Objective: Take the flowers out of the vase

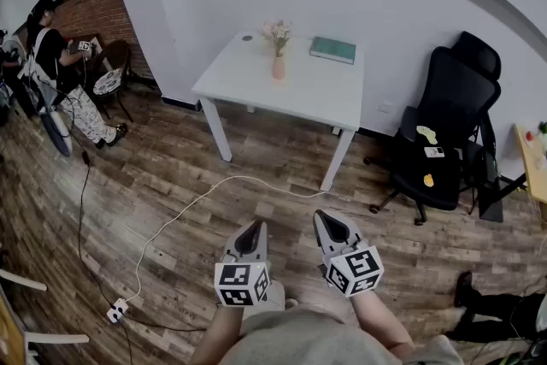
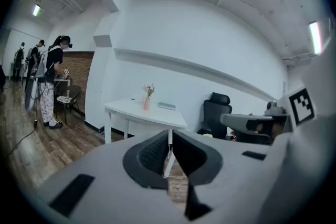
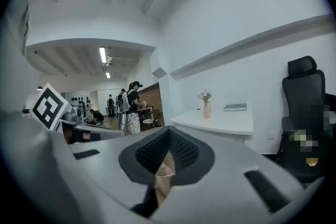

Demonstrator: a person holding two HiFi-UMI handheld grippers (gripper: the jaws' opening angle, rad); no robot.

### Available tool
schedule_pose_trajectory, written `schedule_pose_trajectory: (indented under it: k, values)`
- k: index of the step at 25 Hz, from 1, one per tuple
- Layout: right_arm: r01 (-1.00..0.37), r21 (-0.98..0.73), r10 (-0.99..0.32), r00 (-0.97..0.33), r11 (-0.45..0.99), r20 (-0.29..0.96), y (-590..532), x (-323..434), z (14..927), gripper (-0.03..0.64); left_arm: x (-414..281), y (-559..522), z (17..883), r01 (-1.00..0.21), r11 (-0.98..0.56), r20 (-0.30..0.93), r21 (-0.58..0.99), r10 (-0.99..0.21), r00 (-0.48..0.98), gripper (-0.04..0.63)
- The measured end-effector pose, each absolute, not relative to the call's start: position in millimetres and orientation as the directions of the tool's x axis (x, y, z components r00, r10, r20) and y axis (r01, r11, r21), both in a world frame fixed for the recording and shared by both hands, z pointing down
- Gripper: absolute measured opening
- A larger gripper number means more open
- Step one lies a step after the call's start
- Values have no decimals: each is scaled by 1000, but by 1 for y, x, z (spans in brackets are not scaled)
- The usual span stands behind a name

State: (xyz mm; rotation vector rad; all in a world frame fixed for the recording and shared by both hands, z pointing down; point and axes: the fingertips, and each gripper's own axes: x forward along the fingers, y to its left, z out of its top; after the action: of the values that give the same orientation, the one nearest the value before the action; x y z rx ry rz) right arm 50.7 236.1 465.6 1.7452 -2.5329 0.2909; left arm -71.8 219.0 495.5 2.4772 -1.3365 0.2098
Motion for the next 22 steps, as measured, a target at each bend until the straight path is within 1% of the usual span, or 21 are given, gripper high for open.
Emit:
schedule_pose_trajectory:
  k: [9, 14, 22]
  values:
    - [-930, -145, -924, -356, 337, 138, 307, 46, 468, -2, -81, 283, 491, -825, -530, 260, 195, -783, 564, 25]
    - [-927, -117, -920, -369, 356, 130, 318, 40, 466, -1, -83, 297, 487, -828, -526, 252, 197, -789, 561, 25]
    - [-919, -142, -918, -383, 367, 102, 331, 40, 460, 2, -83, 309, 483, -831, -525, 243, 185, -795, 556, 25]
